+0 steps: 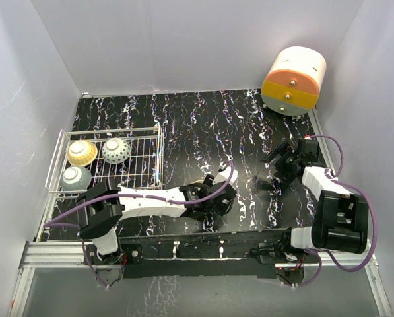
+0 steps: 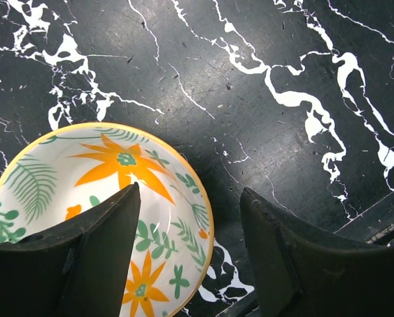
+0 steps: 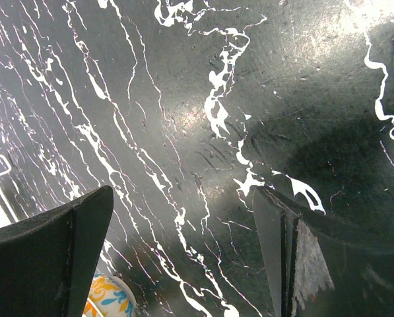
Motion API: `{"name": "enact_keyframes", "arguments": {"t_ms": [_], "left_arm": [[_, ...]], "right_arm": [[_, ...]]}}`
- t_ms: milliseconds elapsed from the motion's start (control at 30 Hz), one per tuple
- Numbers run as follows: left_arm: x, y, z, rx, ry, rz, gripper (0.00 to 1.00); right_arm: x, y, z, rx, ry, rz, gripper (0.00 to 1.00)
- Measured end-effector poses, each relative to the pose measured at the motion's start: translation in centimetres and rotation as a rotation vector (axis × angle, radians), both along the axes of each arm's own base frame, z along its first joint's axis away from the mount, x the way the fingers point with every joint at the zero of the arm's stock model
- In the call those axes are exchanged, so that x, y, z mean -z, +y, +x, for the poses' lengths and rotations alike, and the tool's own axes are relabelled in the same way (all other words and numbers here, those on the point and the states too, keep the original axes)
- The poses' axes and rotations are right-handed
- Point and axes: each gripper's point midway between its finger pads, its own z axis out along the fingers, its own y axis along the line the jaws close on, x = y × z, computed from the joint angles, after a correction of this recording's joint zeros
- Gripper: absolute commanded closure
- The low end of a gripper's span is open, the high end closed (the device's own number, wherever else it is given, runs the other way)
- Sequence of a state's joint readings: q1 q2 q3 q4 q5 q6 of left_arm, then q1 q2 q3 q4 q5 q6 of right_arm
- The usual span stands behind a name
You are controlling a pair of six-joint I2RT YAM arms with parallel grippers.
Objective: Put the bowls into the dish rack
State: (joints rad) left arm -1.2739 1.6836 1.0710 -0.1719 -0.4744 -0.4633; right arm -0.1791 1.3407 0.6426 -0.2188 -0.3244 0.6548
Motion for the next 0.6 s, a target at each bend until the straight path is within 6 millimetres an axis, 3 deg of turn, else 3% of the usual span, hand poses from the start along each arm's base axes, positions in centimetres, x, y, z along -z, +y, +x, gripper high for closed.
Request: {"name": "enact_keyframes", "arguments": {"t_ms": [333,600], "left_arm": [[2.7,0.4,-0.4,-0.019,0.039,0.056,0.45],[2.7,0.5,-0.4,-0.034,0.044,0.048,0.66]], "right_arm": [[0.0,0.0,0.0,0.0,0.0,-0.001,0.1],[0.0,0.0,0.0,0.0,0.0,-0.001,0.1]]}}
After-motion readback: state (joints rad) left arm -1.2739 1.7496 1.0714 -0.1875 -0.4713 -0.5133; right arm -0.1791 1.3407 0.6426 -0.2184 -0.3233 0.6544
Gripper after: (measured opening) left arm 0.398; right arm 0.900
